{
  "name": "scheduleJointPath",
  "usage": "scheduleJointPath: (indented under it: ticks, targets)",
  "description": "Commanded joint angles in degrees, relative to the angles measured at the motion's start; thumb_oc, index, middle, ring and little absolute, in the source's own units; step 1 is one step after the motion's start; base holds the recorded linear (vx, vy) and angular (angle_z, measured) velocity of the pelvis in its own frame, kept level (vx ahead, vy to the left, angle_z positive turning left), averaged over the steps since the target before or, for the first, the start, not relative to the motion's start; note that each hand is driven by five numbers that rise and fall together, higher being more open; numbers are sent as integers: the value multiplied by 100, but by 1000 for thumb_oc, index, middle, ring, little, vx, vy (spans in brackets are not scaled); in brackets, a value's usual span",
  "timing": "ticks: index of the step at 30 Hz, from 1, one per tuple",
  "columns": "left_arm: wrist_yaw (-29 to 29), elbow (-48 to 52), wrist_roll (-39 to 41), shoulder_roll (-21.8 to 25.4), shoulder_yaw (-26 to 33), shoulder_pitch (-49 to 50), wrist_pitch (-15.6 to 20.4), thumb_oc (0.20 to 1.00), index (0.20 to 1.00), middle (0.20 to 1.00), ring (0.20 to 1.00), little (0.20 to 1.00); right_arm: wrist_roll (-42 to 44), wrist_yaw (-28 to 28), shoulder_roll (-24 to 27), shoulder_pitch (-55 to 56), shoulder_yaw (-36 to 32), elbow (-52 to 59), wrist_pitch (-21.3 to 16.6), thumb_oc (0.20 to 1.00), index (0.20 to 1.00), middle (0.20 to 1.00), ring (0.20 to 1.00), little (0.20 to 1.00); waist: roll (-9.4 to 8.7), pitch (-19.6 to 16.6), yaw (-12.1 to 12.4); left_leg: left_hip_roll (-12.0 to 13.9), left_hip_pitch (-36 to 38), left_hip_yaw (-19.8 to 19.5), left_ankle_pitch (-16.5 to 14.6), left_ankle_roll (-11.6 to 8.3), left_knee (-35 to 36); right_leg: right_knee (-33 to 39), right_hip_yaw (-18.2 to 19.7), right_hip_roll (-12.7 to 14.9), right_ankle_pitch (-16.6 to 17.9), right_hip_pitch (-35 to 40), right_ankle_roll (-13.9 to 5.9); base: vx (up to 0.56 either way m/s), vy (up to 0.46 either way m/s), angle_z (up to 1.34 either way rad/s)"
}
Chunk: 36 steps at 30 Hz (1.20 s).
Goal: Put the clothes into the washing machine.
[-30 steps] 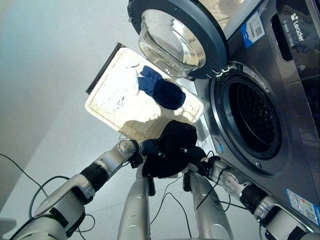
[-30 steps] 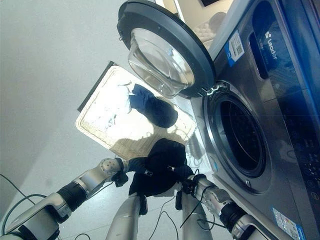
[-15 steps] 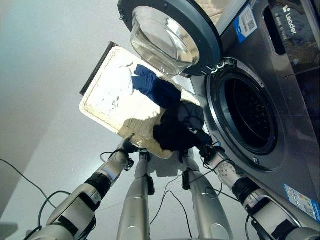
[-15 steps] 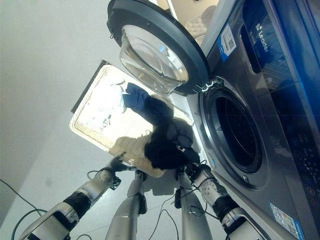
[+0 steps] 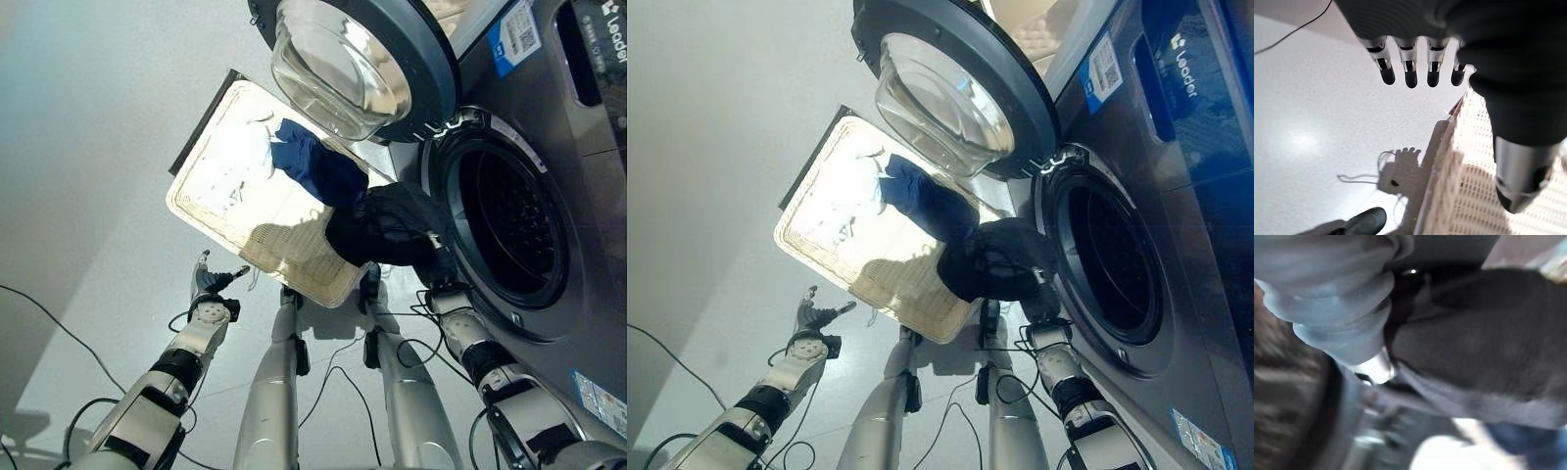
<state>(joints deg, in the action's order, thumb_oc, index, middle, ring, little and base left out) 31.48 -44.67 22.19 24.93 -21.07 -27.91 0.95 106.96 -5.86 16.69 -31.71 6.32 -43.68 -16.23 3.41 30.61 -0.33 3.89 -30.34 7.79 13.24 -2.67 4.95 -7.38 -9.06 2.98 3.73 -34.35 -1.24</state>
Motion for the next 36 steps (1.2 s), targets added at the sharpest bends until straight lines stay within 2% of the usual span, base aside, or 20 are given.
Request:
scheduleJointPath:
  ticks: [1, 2, 4, 7, 8, 9, 11, 13, 15, 17, 19, 21, 24, 26, 27, 29, 30, 33, 34, 36]
  targets:
    - [3, 167, 178, 104, 149, 247, 219, 1000, 1000, 1000, 1000, 1000, 604, 471, 385, 62, -937, 822, -1375, 200, 200, 200, 200, 200, -48, -82, -37, -450, 48, 85, -472, -212, -79, 600, -59, 102, 576, 87, -633, 0, 0, 0]
    - [-33, 191, 223, 133, 146, 303, 260, 1000, 1000, 1000, 1000, 1000, 604, 810, 462, 41, -1197, 941, -1737, 200, 200, 200, 200, 200, -51, -82, -43, -446, 55, 85, -495, -205, -84, 598, -51, 96, 567, 91, -633, 0, 0, 0]
    - [-74, 217, 264, 166, 159, 350, 294, 1000, 1000, 1000, 1000, 1000, 604, 1105, 579, 9, -1466, 1002, -2033, 200, 200, 200, 200, 200, -63, -82, -57, -442, 54, 83, -510, -196, -79, 598, -46, 89, 564, 86, -634, 0, 0, 0]
    - [-51, 415, 299, 275, 129, 630, 410, 1000, 1000, 1000, 1000, 1000, 289, 2346, 1075, 89, -2193, 1317, -3809, 200, 200, 200, 200, 200, -113, -82, -138, -402, 101, 146, -565, -189, -74, 606, -17, 47, 551, 113, -626, 33, -14, -1]
    - [-49, 424, 296, 278, 137, 611, 407, 1000, 1000, 1000, 1000, 1000, 194, 2456, 1085, 70, -2226, 1369, -3834, 200, 200, 200, 200, 200, -117, -82, -139, -400, 43, 156, -530, -184, -84, 607, -13, 46, 593, 57, -614, 0, 0, 0]
    - [-40, 508, 296, 290, 149, 698, 402, 1000, 1000, 1000, 1000, 1000, -179, 3053, 1243, 150, -2542, 1494, -4471, 200, 200, 200, 200, 200, -142, -82, -189, -385, 58, 179, -553, -179, -106, 588, 16, 29, 583, 64, -608, 0, 0, 0]
    - [-15, 551, 288, 290, 116, 744, 369, 1000, 1000, 1000, 1000, 1000, -407, 3399, 1316, 232, -2729, 1595, -4877, 200, 200, 200, 200, 200, -151, -82, -221, -378, 115, 183, -599, -183, -114, 566, 36, 20, 540, 110, -615, 30, -11, -5]
    - [11, 648, 254, 299, 111, 798, 315, 1000, 1000, 1000, 1000, 1000, -845, 4190, 1494, 425, -3078, 1673, -5781, 200, 200, 200, 200, 200, -177, -82, -282, -374, 114, 186, -625, -184, -147, 535, 89, -5, 520, 111, -611, 24, -32, -6]
    - [-4, 694, 182, 282, 112, 796, 281, 1000, 1000, 1000, 1000, 1000, -1102, 4665, 1599, 546, -3268, 1557, -6274, 200, 200, 200, 200, 200, -181, -82, -327, -375, 53, 180, -613, -184, -213, 500, 145, -18, 553, 50, -595, 4, -47, 6]
    - [-41, 702, 125, 289, 101, 743, 212, 1000, 1000, 1000, 1000, 1000, -1225, 4981, 1723, 611, -3374, 1444, -6443, 200, 200, 200, 200, 200, -183, -82, -358, -375, 26, 173, -610, -189, -247, 500, 176, -19, 576, 31, -587, 5, -54, 5]
    - [-72, 688, 109, 283, 83, 696, 158, 1000, 1000, 1000, 1000, 1000, -1190, 4901, 1798, 632, -3406, 1500, -6082, 200, 200, 200, 200, 200, -177, -82, -378, -379, 38, 142, -612, -196, -256, 515, 195, -25, 585, 49, -583, 14, -46, -2]
    - [-79, 675, 86, 254, 59, 646, 123, 1000, 1000, 1000, 1000, 1000, -458, 4008, 1733, 596, -3346, 1645, -5485, 1000, 1000, 1000, 1000, 1000, -160, -82, -378, -392, 39, 108, -601, -195, -260, 542, 202, -18, 601, 61, -578, 10, -35, -3]
    - [-90, 693, 70, 228, 33, 599, 88, 1000, 1000, 1000, 1000, 1000, 604, 2886, 1616, 527, -3206, 1513, -4761, 1000, 1000, 1000, 1000, 1000, -129, -82, -341, -414, 32, 68, -593, -176, -265, 560, 187, 2, 611, 64, -566, 2, -27, 1]
    - [-44, 795, 29, 209, -11, 531, 4, 1000, 1000, 1000, 1000, 1000, 604, 2770, 1344, 327, -2934, 1582, -3754, 1000, 1000, 1000, 1000, 1000, -73, -82, -276, -455, 37, -11, -603, -156, -293, 571, 149, 22, 597, 108, -550, 5, -55, 5]
    - [-36, 810, 18, 209, -3, 518, 1, 1000, 1000, 1000, 1000, 1000, 604, 2727, 1311, 283, -2894, 1595, -3651, 1000, 1000, 1000, 1000, 1000, -65, -82, -267, -462, 22, -21, -597, -151, -299, 578, 147, 23, 608, 99, -545, -1, -49, 8]
    - [117, 916, -62, 250, -56, 450, 31, 1000, 1000, 1000, 1000, 1000, 604, 2688, 1047, 108, -2605, 1644, -2935, 1000, 1000, 1000, 1000, 1000, -33, -82, -216, -473, -21, -53, -576, -145, -316, 550, 105, 33, 591, 79, -531, 5, -41, 3]
    - [285, 1045, -158, 271, -87, 401, 70, 1000, 1000, 1000, 1000, 1000, 604, 2597, 805, 64, -2298, 1657, -2170, 1000, 1000, 1000, 1000, 1000, -13, -82, -180, -483, 28, -86, -607, -136, -294, 527, 72, 31, 525, 125, -533, -4, -34, -6]
    - [535, 1177, -389, 300, -85, 245, 177, 1000, 1000, 1000, 1000, 1000, 604, 2299, 557, -72, -1935, 1664, -1399, 1000, 1000, 1000, 1000, 1000, -8, -82, -140, -492, -125, -76, -523, -115, -282, 536, 49, 38, 586, -14, -506, -19, -28, -9]
    - [599, 1212, -432, 295, -95, 210, 216, 1000, 1000, 1000, 1000, 1000, 604, 2175, 475, -101, -1853, 1666, -1330, 1000, 1000, 1000, 1000, 1000, -4, -82, -129, -485, -139, -73, -517, -119, -279, 525, 37, 39, 585, -31, -505, -16, -34, -7]
    - [869, 1207, -602, 277, -142, 71, 544, 1000, 1000, 1000, 1000, 1000, 604, 1249, 35, -87, -1624, 1633, -782, 1000, 1000, 1000, 1000, 1000, -11, -82, -107, -464, -175, -65, -480, -144, -249, 482, -11, 29, 572, -83, -500, 0, 0, 0]
